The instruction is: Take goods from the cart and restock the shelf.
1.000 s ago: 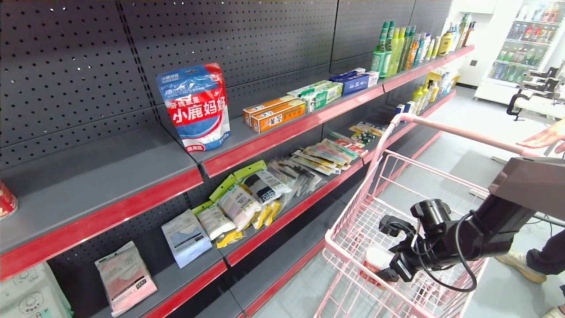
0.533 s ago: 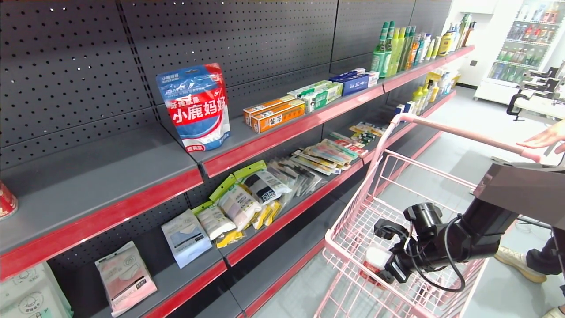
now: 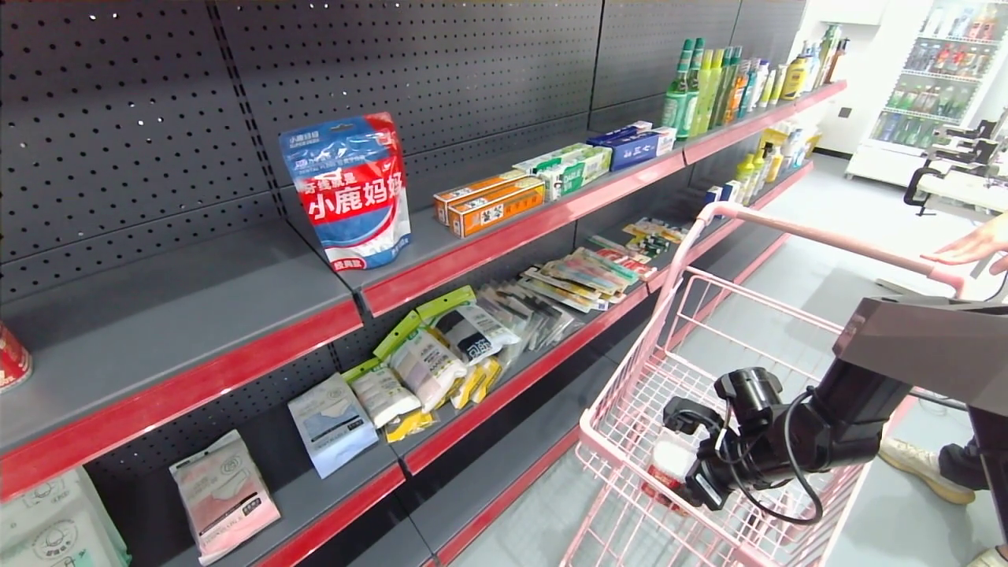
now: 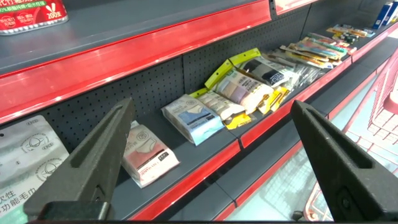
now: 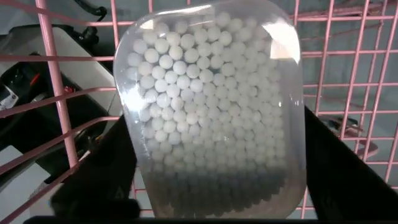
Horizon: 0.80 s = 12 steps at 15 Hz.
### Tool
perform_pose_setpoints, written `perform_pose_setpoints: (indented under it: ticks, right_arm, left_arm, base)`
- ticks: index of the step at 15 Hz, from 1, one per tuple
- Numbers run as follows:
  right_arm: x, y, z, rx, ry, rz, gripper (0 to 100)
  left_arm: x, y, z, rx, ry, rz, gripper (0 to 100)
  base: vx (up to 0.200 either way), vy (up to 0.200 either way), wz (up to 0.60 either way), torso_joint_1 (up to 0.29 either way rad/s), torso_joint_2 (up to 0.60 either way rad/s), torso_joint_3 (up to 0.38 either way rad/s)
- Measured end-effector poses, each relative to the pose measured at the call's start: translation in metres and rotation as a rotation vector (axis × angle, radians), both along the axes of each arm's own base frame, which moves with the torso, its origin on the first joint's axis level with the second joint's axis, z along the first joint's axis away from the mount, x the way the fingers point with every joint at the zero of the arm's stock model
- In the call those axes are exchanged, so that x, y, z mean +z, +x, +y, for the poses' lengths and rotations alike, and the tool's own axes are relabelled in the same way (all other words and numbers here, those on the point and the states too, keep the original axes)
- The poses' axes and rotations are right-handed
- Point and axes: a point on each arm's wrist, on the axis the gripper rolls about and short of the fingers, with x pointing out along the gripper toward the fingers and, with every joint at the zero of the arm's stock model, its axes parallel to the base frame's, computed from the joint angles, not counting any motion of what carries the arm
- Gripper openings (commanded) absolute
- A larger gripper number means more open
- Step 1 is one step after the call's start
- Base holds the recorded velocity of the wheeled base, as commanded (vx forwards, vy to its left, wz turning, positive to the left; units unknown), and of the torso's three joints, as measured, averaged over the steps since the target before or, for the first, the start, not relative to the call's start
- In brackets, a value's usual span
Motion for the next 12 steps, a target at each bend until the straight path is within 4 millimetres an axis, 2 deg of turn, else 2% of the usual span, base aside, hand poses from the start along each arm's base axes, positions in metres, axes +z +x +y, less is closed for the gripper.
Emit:
perform_pose_setpoints:
  ticks: [5,7,9,12]
  right_arm:
    - [0.007,-0.002,-0.001,-0.026,0.019,-0.002,0]
    - [0.020,-0.003,-0.002,-0.055,0.029,-0.025,0]
    - [0.041,-0.004,-0.005,-0.098,0.048,-0.067,0]
    - [0.060,-0.019,-0.017,-0.151,0.025,-0.092,0]
  left_arm:
    - [0.000,0.000,0.000,0.000,0.000,0.000,100]
    - [0.000,0.000,0.000,0.000,0.000,0.000,100]
    - [0.000,0.000,0.000,0.000,0.000,0.000,100]
    - [0.000,0.000,0.000,0.000,0.000,0.000,100]
  base:
    - [0.000,0.000,0.00,0.000,0.00,0.000]
    - [0.000,0.000,0.00,0.000,0.00,0.000]
    - [0.000,0.000,0.00,0.000,0.00,0.000]
    - [0.000,0.000,0.00,0.000,0.00,0.000]
